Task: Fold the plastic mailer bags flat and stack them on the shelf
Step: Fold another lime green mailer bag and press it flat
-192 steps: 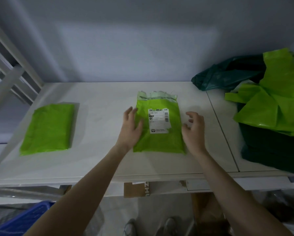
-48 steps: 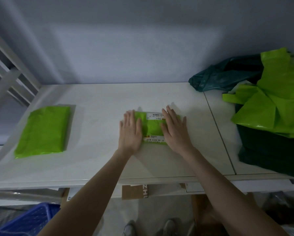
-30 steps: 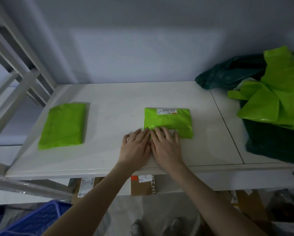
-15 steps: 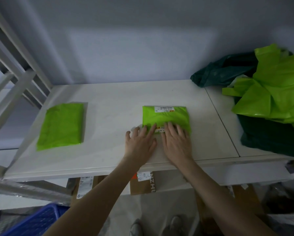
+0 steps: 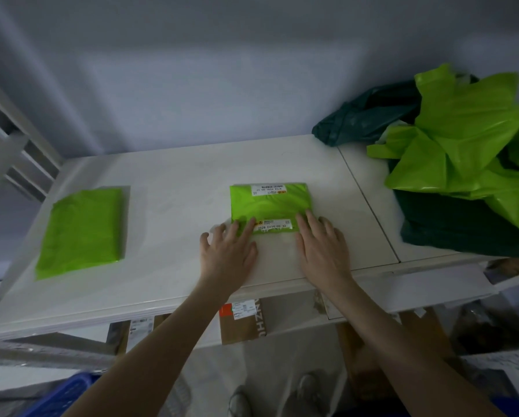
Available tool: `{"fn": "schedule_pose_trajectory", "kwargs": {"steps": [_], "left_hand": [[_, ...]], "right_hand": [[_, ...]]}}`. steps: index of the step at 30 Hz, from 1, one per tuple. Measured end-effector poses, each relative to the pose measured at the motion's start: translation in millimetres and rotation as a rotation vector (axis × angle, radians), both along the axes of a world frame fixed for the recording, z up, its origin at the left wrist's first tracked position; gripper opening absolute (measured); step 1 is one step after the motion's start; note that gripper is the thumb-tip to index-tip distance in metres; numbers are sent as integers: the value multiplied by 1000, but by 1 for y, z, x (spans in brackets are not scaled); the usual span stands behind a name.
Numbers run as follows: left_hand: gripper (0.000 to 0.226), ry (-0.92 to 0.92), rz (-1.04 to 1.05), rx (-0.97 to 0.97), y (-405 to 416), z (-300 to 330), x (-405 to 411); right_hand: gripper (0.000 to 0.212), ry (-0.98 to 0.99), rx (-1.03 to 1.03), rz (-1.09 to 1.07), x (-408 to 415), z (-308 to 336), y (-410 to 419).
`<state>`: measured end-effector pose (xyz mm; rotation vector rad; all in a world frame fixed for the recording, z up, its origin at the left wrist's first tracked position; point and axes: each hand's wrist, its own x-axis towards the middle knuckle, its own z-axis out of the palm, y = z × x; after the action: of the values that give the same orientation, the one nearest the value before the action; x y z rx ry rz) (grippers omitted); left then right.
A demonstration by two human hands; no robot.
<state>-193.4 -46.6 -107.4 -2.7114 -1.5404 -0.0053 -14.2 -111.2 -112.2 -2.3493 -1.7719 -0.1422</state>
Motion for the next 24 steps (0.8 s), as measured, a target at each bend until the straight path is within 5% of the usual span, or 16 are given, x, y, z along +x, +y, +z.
{"fn": "schedule_pose_trajectory", "kwargs": {"steps": [12, 17, 24], "left_hand": [[57, -187, 85, -114, -3, -2, -2], [42, -586, 315, -291, 14, 11, 5], [46, -1161, 500, -575, 21, 29, 23]], "right_hand": [[61, 218, 2, -10, 9, -8, -8], [58, 433, 51, -76, 4, -2, -3], [42, 915, 136, -440, -12, 32, 35]]}}
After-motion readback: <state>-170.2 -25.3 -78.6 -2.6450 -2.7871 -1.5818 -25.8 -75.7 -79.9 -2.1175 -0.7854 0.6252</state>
